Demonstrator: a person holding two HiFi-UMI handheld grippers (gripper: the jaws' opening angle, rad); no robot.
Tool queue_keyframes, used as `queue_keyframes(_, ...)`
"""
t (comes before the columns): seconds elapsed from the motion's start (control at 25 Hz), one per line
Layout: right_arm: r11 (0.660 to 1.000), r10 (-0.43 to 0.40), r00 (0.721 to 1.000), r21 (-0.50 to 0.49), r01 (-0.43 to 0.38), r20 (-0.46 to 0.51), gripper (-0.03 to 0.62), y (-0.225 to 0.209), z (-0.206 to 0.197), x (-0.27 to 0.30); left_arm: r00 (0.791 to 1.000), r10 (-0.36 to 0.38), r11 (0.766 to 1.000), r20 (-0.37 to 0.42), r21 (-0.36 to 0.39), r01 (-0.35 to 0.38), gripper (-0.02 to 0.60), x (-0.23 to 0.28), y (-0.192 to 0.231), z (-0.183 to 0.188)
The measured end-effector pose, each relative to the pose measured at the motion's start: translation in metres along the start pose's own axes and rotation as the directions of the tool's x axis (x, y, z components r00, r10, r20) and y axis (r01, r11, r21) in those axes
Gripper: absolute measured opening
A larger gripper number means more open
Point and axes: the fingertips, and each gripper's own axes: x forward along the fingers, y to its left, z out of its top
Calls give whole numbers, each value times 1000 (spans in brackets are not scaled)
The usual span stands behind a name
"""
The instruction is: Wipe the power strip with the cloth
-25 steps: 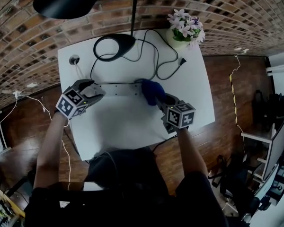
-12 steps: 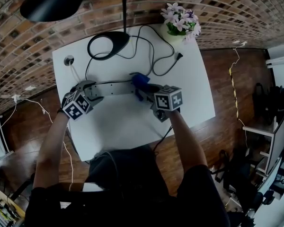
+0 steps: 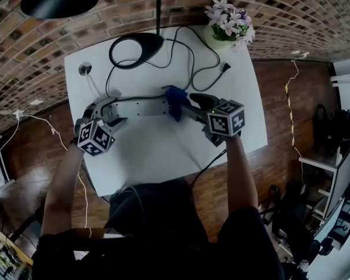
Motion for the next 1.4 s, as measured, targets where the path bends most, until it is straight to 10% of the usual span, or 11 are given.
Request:
queue_keyframes(0.12, 996, -41, 999, -84, 40, -6, 239, -1, 10, -24, 1000, 17, 1000, 9, 11, -17, 314, -1, 0, -1)
queue_keyframes(0.32, 939, 90, 992, -324, -115, -90, 239, 67, 38, 10, 999, 37, 996, 21, 75, -39, 314, -3, 0, 0)
queue_keyframes(0.72, 650, 55, 823, -605, -460, -566, 239, 116, -26, 114, 991, 118, 969, 57, 211, -127, 314, -10, -1, 14)
queue_keyframes(1.2, 721, 119, 697, -421, -550, -707, 250, 113, -45, 128, 990, 115, 959, 86, 249, -133, 313, -14, -3, 10)
queue_keyframes(1.4, 691, 40, 777, -545, -476, -628, 236, 123, -41, 127, 996, 57, 996, 64, 64, -61, 310, -22, -4, 9)
